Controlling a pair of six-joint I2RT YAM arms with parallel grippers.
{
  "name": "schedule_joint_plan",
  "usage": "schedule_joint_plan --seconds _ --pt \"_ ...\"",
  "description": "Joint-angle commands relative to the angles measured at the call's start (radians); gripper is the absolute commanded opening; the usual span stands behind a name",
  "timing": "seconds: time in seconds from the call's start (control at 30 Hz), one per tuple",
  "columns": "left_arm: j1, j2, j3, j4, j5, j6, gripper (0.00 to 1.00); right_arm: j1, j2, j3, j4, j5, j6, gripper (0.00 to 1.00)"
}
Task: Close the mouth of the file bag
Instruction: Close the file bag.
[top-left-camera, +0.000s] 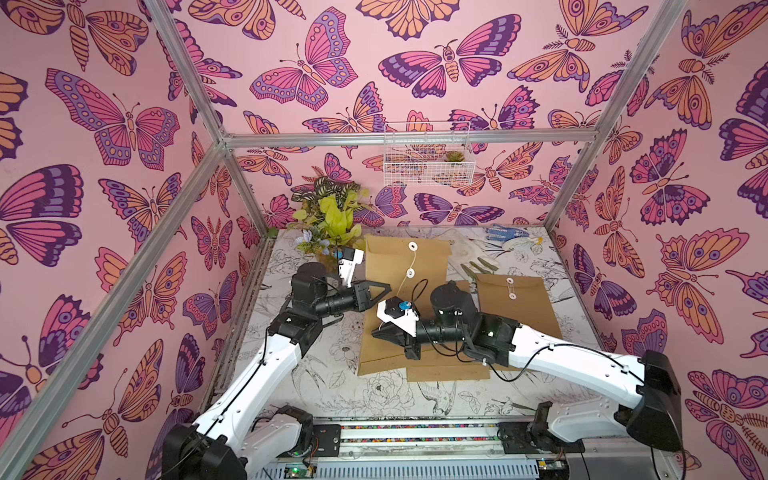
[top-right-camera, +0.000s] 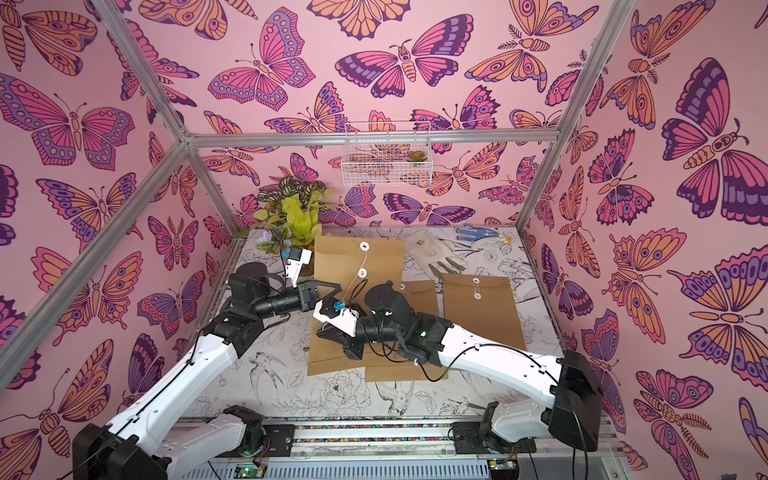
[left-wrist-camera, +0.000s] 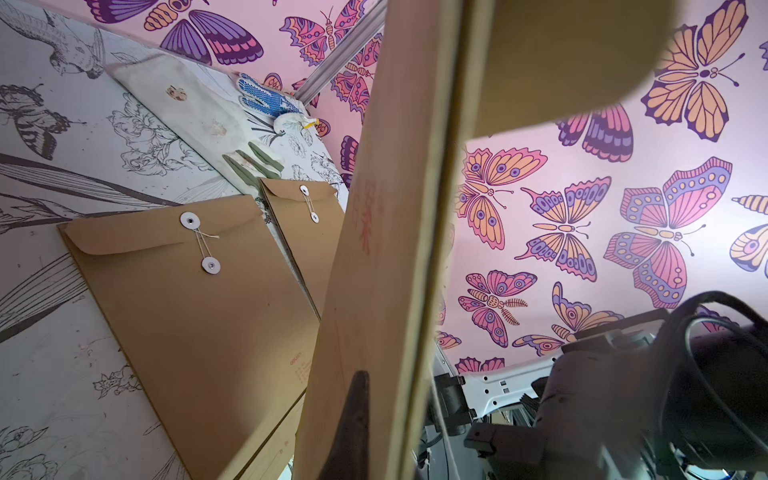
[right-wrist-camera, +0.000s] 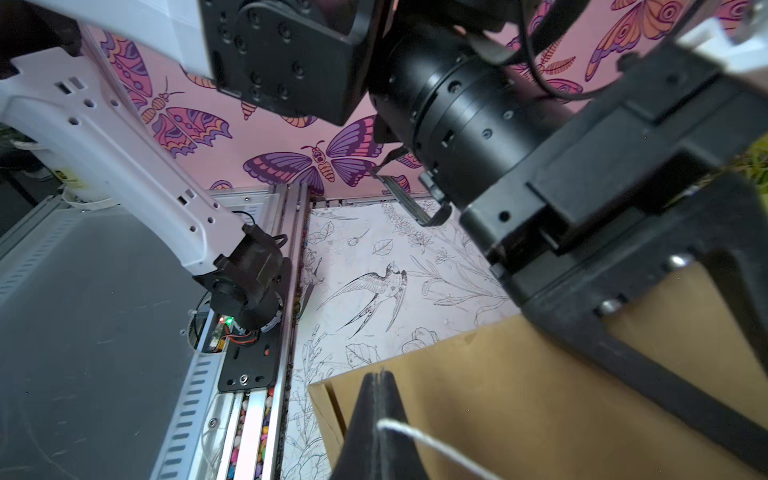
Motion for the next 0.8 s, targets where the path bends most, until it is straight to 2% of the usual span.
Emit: schedule_joint_plan --seconds 0.0,0.57,0.7,0.77 --pt "-0.003 -0.028 0.011 0.005 0.052 0.019 0.0 -0.034 0.021 0.016 0.015 -0.103 0.056 0.0" --pt "-0.002 0.019 0.038 0.049 0.135 0.015 0.0 -0.08 0.094 -0.042 -0.004 -0.173 0.102 0.0" --pt "-0.001 0.092 0.082 0.052 0.174 0.031 0.0 -0.144 0.126 -0.053 0.059 -0.276 0.16 0.0" --pt "0.003 0.109 0.071 0.076 0.18 0.061 0.0 -0.189 0.121 -0.073 0.084 -0.279 0.201 0.0"
